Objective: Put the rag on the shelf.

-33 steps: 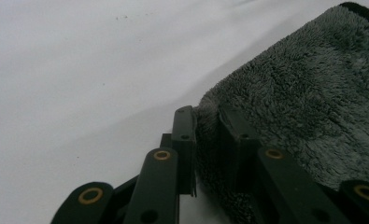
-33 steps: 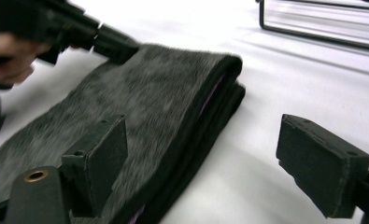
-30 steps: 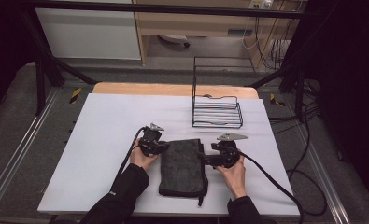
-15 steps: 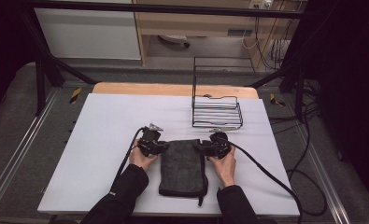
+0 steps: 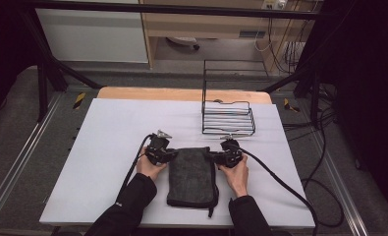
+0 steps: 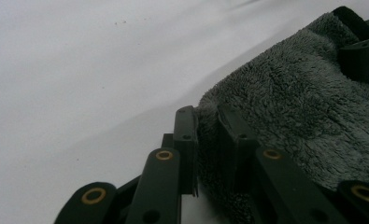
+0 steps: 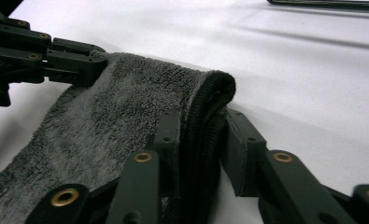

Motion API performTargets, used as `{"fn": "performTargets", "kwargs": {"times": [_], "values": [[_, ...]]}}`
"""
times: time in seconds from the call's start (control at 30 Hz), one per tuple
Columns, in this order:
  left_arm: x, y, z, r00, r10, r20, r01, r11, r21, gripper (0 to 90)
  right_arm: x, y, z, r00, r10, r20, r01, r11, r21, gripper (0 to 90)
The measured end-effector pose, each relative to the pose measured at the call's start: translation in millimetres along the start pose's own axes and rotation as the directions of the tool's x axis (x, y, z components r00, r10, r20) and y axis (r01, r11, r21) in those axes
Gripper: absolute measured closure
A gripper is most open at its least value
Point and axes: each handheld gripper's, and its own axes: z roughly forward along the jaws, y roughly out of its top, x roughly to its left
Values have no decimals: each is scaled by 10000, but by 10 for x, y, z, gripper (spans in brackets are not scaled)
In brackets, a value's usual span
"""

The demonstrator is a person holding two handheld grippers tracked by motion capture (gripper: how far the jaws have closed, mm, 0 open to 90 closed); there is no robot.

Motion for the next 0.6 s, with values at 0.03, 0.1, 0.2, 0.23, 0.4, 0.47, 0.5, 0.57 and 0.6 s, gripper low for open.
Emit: {"fn": "performTargets", "kwargs": {"times": [0.03, 0.1, 0.2, 0.23, 0.4, 0.47, 0.5, 0.57, 0.6], "values": [[6, 0, 0, 10000, -65, 37, 65, 10000, -20, 777, 1, 2, -4, 10000, 32, -30, -32, 10000, 4, 719], [13, -3, -5, 9999, -103, 113, 104, 9999, -61, 784, 4, 4, -11, 9999, 90, -57, -90, 10000, 18, 734], [18, -9, -17, 9997, -143, 194, 146, 9997, -170, 791, 9, 9, -25, 9998, 174, -101, -174, 9998, -6, 747], [23, -11, -25, 9997, -131, 184, 135, 9997, -197, 792, 11, 11, -31, 9998, 169, -105, -169, 9999, -20, 750], [32, -24, -66, 9993, -247, 286, 260, 9987, -443, 796, 42, 23, -84, 9997, 113, -233, -118, 9996, -239, 757], [32, -19, -99, 9991, -244, 350, 264, 9980, -570, 797, 58, 29, -112, 9995, 120, -295, -130, 9994, -325, 758], [31, -16, -120, 9989, -257, 401, 284, 9973, -683, 798, 65, 31, -127, 9994, 96, -332, -109, 9992, -381, 758], [26, -10, -165, 9983, -294, 508, 337, 9957, -866, 798, 84, 37, -159, 9991, 76, -423, -97, 9987, -491, 758], [23, -8, -191, 9983, -279, 516, 327, 9951, -933, 798, 95, 40, -177, 9988, 84, -479, -110, 9984, -546, 758]]}}
